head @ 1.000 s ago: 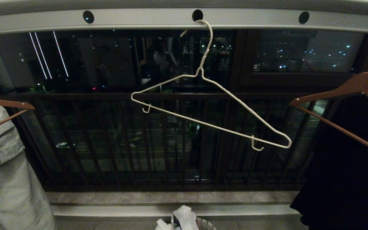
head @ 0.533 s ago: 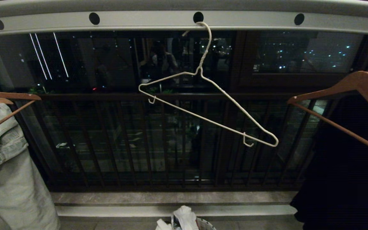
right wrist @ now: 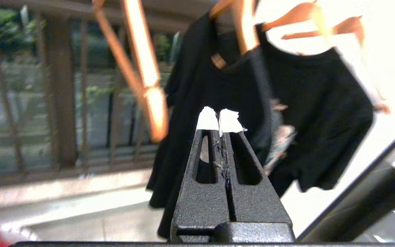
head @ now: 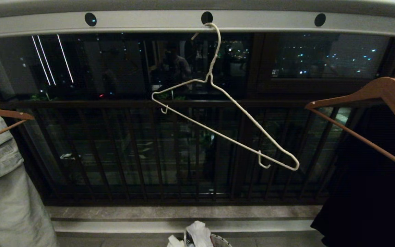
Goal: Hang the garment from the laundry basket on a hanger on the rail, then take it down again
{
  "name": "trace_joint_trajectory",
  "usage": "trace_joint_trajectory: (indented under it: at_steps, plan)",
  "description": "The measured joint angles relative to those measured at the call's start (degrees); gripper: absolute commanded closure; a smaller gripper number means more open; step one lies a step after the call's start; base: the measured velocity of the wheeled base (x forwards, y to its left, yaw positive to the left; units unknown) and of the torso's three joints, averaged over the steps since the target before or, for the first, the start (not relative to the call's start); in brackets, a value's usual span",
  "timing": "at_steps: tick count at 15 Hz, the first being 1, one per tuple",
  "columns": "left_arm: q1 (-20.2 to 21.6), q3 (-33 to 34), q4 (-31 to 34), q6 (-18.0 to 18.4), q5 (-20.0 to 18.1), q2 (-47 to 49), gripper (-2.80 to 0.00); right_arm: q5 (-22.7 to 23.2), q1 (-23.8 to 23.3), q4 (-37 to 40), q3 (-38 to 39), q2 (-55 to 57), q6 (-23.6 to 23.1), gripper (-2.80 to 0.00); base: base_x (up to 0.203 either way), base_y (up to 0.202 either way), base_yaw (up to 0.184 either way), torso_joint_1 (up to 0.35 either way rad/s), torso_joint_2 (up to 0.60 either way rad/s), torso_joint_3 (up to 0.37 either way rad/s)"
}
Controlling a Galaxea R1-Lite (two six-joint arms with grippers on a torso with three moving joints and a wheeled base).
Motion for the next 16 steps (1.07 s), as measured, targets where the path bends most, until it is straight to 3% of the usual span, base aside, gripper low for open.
trace_joint_trajectory:
  at_steps: [4, 6, 8, 12, 16]
  plan:
    - [-0.28, 12.29, -0.53, -0.11, -0.23, -4.30, 0.00, 10.37, 0.22, -0.04, 11.02, -8.01, 2.18, 0.00, 0.000, 0.000, 0.000, 0.000, 0.00, 0.000]
    - [-0.02, 19.59, -4.38, 0.18, -0.34, -8.12, 0.00, 20.48, 0.49, -1.74, 16.29, -12.55, 5.76, 0.00, 0.000, 0.000, 0.000, 0.000, 0.00, 0.000]
    - [0.00, 25.01, -10.24, -0.44, -0.28, -11.09, 0.00, 25.86, 0.58, -6.61, 22.07, -14.62, 9.35, 0.00, 0.000, 0.000, 0.000, 0.000, 0.00, 0.000]
    - [0.06, 28.16, -13.52, -2.17, -0.45, -13.22, 0.00, 28.07, 0.64, -15.08, 33.28, -16.02, 8.27, 0.00, 0.000, 0.000, 0.000, 0.000, 0.00, 0.000]
    - [0.08, 28.50, -13.93, -2.79, -0.44, -13.54, 0.00, 24.82, 0.66, -17.69, 37.12, -16.19, 9.14, 0.00, 0.000, 0.000, 0.000, 0.000, 0.00, 0.000]
